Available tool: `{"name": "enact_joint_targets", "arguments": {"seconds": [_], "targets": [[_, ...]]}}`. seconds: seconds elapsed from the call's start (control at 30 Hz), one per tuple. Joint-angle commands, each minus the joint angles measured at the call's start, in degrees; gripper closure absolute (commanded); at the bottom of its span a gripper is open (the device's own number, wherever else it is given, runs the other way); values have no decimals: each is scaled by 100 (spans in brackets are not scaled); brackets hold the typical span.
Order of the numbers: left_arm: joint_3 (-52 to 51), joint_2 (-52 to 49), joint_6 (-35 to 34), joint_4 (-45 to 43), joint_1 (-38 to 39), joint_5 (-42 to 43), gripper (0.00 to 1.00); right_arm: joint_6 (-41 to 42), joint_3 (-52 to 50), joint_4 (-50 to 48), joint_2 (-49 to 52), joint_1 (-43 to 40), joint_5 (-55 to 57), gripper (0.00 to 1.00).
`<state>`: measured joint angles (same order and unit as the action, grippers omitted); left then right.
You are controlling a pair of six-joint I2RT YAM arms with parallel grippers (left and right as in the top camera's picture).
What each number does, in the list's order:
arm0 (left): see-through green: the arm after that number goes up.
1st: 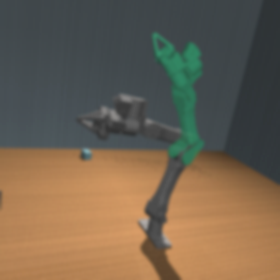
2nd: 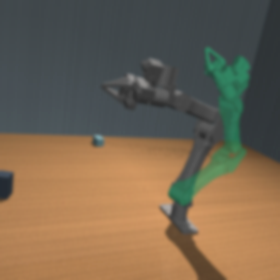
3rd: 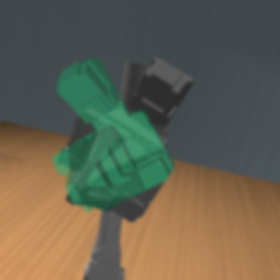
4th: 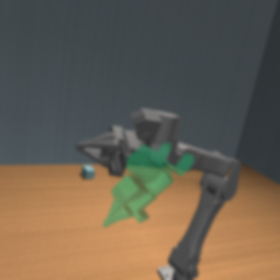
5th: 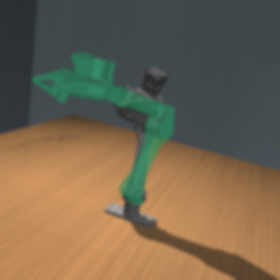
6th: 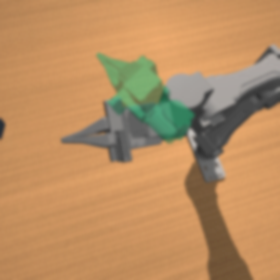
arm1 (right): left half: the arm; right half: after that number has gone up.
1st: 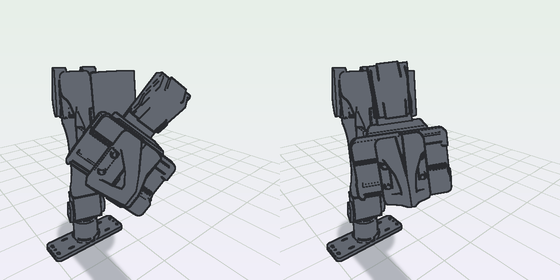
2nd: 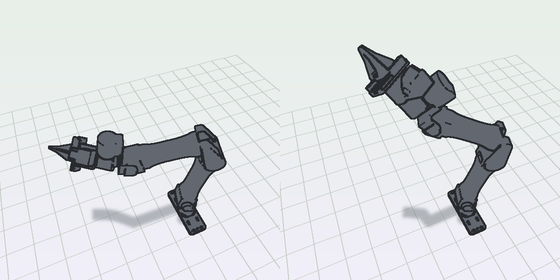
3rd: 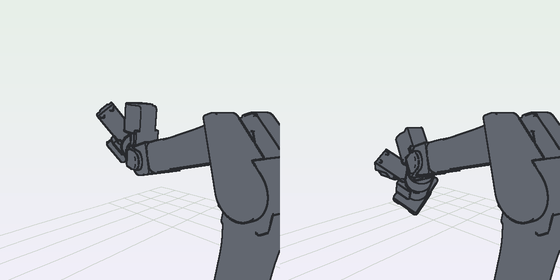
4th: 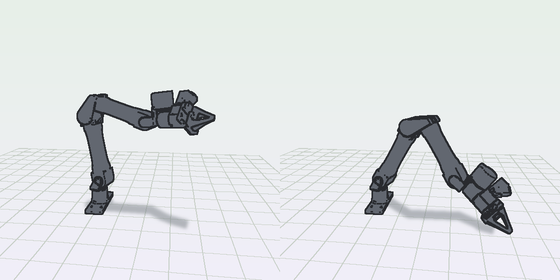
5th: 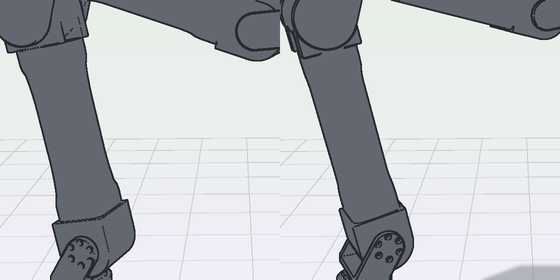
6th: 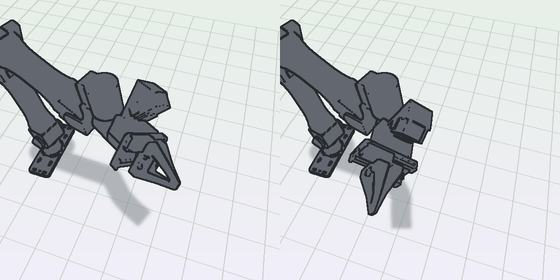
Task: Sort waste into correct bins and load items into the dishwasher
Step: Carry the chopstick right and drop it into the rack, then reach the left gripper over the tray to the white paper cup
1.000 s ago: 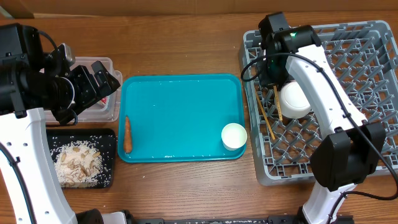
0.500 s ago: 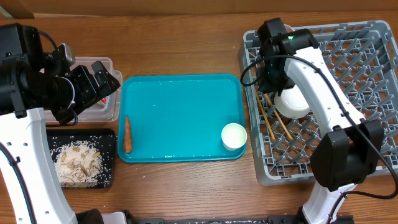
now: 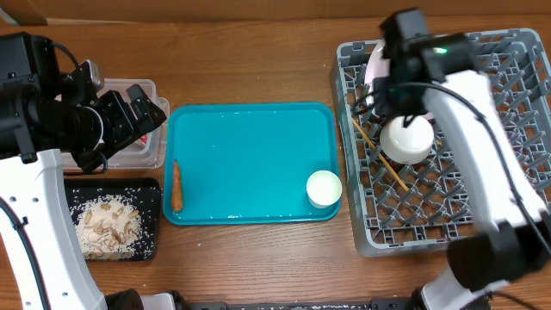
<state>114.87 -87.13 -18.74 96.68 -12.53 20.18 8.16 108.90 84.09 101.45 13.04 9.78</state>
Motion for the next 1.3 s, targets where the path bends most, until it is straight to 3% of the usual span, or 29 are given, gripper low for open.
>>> {"name": "enact_joint_targets", "arguments": {"seconds": [0.0, 0.3, 0.73, 0.83, 0.93, 1.0, 1.03, 1.13, 1.27], "targets": [[35, 2, -13, 11, -20, 17, 0, 407, 238, 87, -693, -232, 2, 61], [35, 2, -11, 11, -20, 17, 0, 938, 236, 706, -1486, -872, -94, 54], [35, 2, -13, 11, -20, 17, 0, 973, 212, 876, -1519, -960, -258, 51], [35, 2, -13, 2, -20, 20, 0, 973, 212, 835, -1519, -960, -260, 44], [35, 2, -365, -367, -20, 162, 0, 973, 212, 887, -1519, -960, -260, 43], [26, -9, -402, -374, 11, 466, 23, 973, 212, 931, -1519, -960, -258, 43], [11, -13, -402, -374, 98, 660, 27, 973, 212, 940, -1519, -960, -258, 43], [-109, -20, -496, -433, 623, 737, 26, 973, 212, 909, -1519, -960, -258, 42], [-468, -39, -892, -925, 1716, 157, 25, 973, 212, 925, -1519, -960, -258, 42]]}}
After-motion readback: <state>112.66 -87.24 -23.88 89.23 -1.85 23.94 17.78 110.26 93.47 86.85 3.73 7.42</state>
